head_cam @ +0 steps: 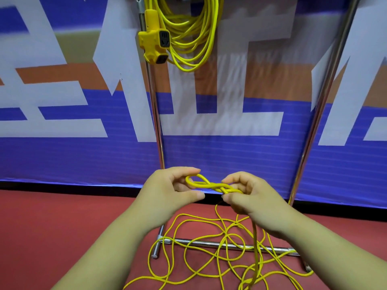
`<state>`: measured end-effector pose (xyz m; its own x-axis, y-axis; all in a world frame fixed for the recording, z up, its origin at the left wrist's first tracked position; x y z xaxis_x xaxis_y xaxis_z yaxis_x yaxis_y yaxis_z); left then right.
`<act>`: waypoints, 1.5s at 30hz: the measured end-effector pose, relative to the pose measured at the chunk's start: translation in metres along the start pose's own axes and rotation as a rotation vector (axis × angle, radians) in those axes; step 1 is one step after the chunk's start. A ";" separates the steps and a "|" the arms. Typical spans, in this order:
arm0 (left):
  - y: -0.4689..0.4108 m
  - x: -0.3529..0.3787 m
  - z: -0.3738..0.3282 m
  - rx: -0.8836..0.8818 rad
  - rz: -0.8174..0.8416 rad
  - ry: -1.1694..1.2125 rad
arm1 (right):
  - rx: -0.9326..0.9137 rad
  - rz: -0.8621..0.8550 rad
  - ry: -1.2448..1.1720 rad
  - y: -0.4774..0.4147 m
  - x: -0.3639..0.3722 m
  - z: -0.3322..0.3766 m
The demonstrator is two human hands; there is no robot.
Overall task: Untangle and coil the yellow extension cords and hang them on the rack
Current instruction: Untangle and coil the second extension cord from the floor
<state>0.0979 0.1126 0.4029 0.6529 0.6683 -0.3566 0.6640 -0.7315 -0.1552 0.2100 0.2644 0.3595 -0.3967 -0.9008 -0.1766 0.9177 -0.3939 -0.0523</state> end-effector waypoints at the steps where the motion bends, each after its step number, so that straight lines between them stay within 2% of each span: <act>1: -0.001 -0.002 -0.001 0.038 0.006 -0.088 | 0.001 -0.010 0.001 0.000 -0.002 0.000; 4: 0.001 -0.006 -0.011 0.183 -0.041 -0.294 | -0.003 -0.017 0.012 0.002 -0.004 0.001; 6: 0.000 -0.007 -0.018 0.230 -0.061 -0.326 | -0.013 -0.024 0.053 0.004 -0.005 0.003; 10: -0.003 -0.007 -0.005 0.107 -0.042 -0.157 | -0.045 -0.043 0.136 0.007 -0.009 0.009; 15: -0.003 -0.001 0.013 -0.120 -0.063 0.217 | -0.124 -0.102 0.303 0.008 -0.014 0.016; 18: -0.003 0.001 0.017 -0.142 -0.066 0.265 | -0.189 -0.121 0.427 0.010 -0.013 0.023; 23: -0.004 0.004 0.012 -0.071 -0.032 0.186 | -0.323 -0.170 0.652 0.012 -0.010 0.034; 29: -0.004 -0.014 0.009 -0.026 -0.110 0.149 | -0.267 -0.270 0.610 0.010 -0.025 0.032; 32: -0.006 -0.026 0.009 0.008 -0.161 0.100 | -0.183 -0.265 0.399 0.008 -0.034 0.028; 34: -0.005 -0.022 0.008 0.015 -0.116 0.111 | -0.130 -0.229 0.215 0.007 -0.033 0.024; 36: -0.004 -0.013 0.007 0.022 -0.061 0.070 | -0.060 -0.227 0.130 0.005 -0.035 0.016; 39: -0.005 -0.006 0.011 0.023 -0.032 0.000 | 0.044 -0.175 0.112 0.001 -0.031 0.005; 42: -0.006 -0.004 0.014 0.025 -0.020 -0.017 | 0.031 -0.125 0.217 0.004 -0.024 0.007; 45: -0.007 -0.008 0.013 0.030 -0.084 0.022 | 0.026 -0.208 0.140 0.006 -0.031 0.006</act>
<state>0.0834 0.1106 0.3946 0.6034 0.7302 -0.3205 0.7057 -0.6761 -0.2117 0.2273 0.2888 0.3704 -0.5680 -0.7666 -0.2996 0.8152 -0.5741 -0.0763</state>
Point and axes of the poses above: each hand's wrist, its own y-axis away from the middle knuckle, its own x-axis out of the palm, z = x × y, the point moved 9 cm from there along -y, towards the middle knuckle, and after that the axes turned 7 degrees about y, right-handed, at the moved point
